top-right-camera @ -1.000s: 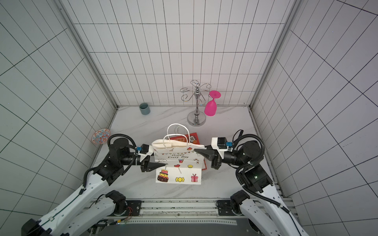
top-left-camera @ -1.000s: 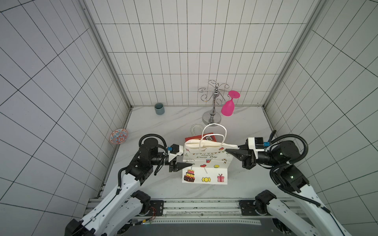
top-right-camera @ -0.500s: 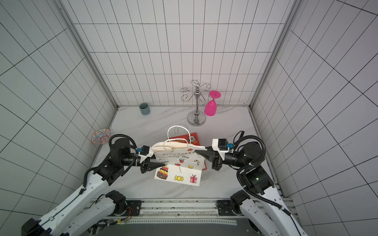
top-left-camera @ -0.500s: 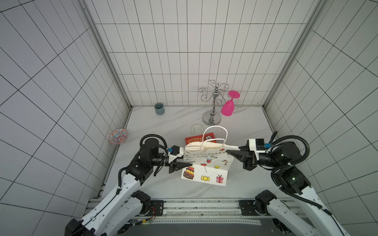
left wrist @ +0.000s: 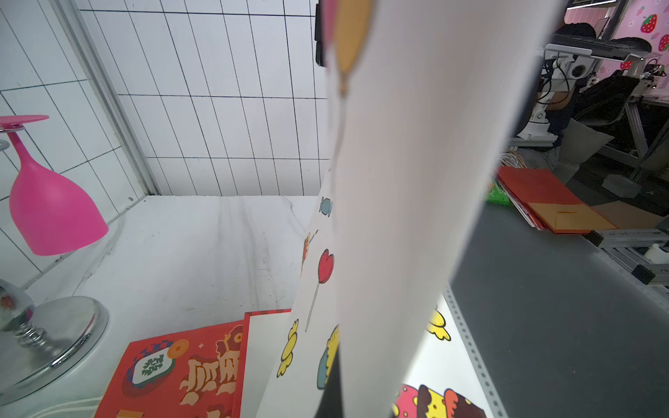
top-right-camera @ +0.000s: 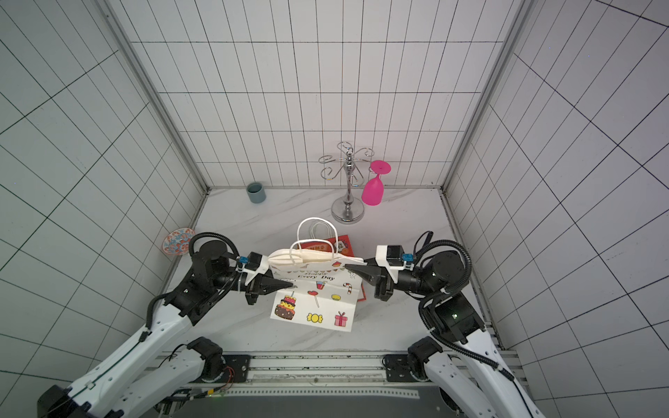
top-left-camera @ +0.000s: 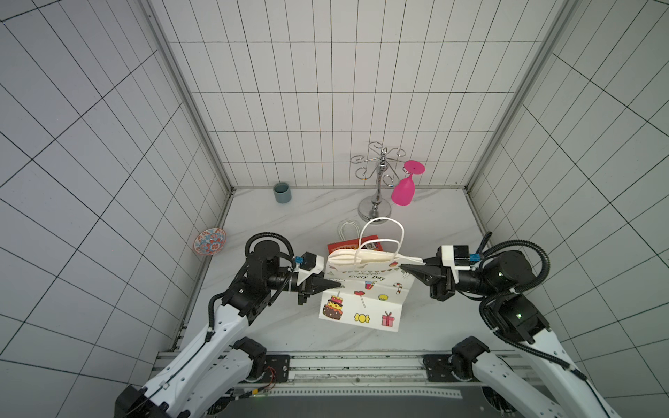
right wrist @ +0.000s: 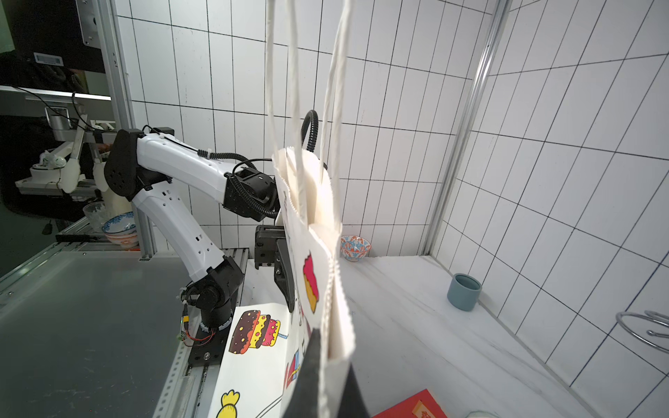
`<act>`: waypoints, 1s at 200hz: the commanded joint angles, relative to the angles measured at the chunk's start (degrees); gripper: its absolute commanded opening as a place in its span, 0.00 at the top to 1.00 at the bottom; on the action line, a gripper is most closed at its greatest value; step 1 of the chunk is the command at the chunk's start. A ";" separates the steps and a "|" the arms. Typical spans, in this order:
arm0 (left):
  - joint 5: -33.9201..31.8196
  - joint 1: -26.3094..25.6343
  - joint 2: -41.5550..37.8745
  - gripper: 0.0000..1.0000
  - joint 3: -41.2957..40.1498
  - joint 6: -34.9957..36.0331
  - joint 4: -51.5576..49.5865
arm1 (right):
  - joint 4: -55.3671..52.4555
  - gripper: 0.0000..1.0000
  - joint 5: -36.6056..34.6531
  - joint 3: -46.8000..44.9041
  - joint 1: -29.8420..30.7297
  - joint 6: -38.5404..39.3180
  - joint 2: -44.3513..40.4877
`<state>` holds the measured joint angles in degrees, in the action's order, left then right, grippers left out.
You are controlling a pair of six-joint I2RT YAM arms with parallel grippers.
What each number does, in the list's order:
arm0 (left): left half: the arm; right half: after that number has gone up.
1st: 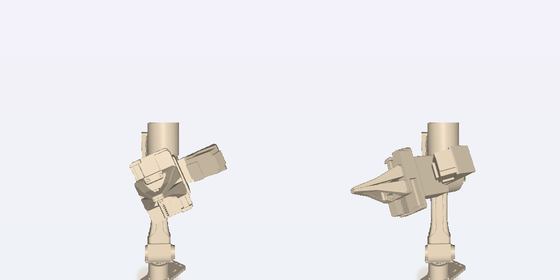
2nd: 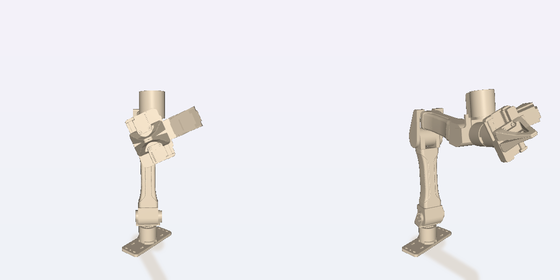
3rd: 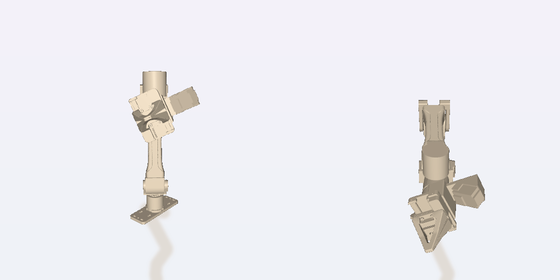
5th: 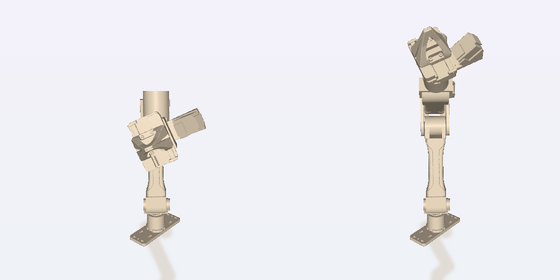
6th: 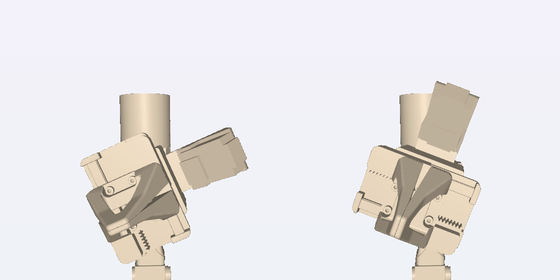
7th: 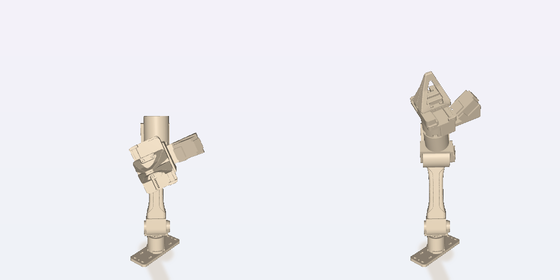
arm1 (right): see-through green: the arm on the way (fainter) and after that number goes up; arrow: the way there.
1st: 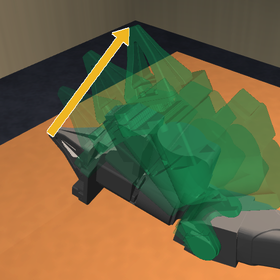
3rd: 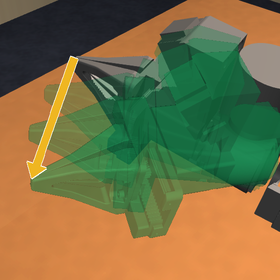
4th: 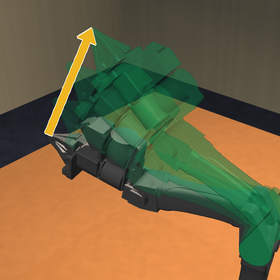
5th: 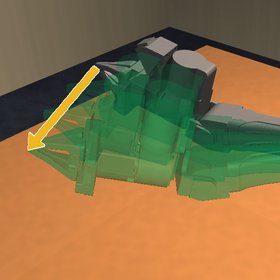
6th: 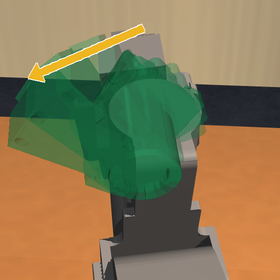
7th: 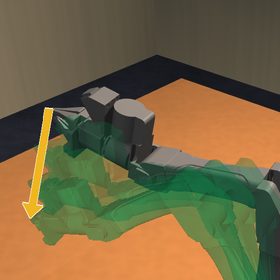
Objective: Put away the paper bag
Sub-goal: Press the paper bag.
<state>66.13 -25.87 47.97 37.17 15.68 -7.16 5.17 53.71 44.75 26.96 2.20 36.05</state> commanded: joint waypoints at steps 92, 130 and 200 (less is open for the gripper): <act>2.69 -0.15 -2.96 1.00 2.10 -7.98 9.78 | -2.84 1.00 -0.43 2.10 -0.50 2.02 0.95; 1.12 -0.13 -3.45 0.56 2.12 -9.12 10.71 | -4.18 1.00 -0.87 2.13 -0.44 2.87 0.78; 0.56 -0.15 -4.90 0.88 2.17 -13.23 16.37 | -6.16 1.00 -1.24 1.92 -0.43 3.71 0.95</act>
<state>66.89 -25.82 43.62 37.91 3.84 6.57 -0.45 52.86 44.73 26.96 4.64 37.08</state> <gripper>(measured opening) 0.289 0.047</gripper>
